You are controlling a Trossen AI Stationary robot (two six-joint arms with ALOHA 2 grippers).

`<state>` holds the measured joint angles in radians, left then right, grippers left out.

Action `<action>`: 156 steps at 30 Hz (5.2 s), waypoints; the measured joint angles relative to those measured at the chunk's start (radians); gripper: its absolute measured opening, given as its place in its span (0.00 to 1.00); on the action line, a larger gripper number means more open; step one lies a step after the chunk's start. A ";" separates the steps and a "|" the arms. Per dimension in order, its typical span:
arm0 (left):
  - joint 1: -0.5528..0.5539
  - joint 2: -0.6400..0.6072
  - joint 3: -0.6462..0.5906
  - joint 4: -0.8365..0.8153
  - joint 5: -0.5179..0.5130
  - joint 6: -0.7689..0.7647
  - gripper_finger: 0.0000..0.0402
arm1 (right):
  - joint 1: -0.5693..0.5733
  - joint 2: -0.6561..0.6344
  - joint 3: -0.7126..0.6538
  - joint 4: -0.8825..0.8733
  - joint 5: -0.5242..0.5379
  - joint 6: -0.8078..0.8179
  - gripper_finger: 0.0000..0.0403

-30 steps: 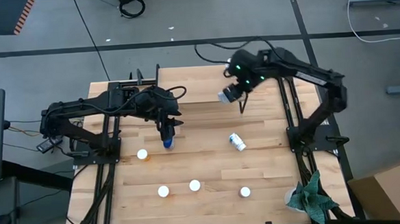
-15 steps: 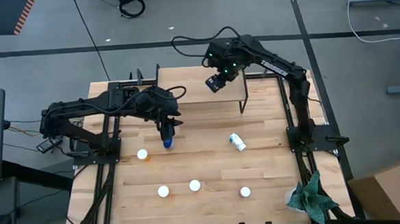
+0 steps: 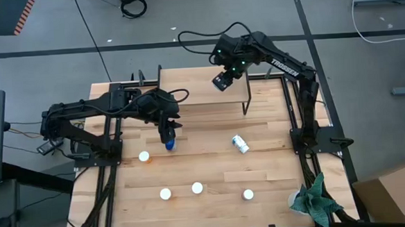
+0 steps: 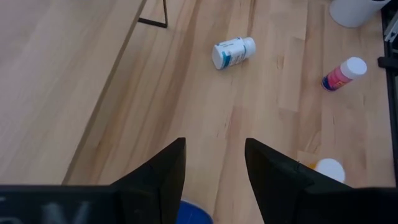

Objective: Pick and place medicine bottles onto shelf by color
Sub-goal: Put the right white blue medicine bottle on the shelf, then put the bottom right orange medicine bottle on the shelf

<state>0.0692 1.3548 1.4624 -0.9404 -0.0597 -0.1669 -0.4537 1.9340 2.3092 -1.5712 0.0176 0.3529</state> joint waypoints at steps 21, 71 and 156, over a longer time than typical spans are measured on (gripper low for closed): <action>0.000 0.000 0.000 -0.017 -0.011 -0.023 0.42 | 0.007 -0.045 -0.100 0.000 0.030 -0.388 0.45; 0.000 0.000 0.000 0.002 -0.023 -0.047 0.35 | -0.034 -0.193 -0.403 0.034 0.052 -0.363 0.50; -0.002 -0.001 -0.001 0.000 -0.023 -0.024 0.35 | -0.054 -0.193 -0.403 0.150 0.007 -0.325 0.66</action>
<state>0.0677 1.3540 1.4612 -0.9401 -0.0822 -0.1913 -0.5079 1.7412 1.9064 -1.4216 0.0250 0.0276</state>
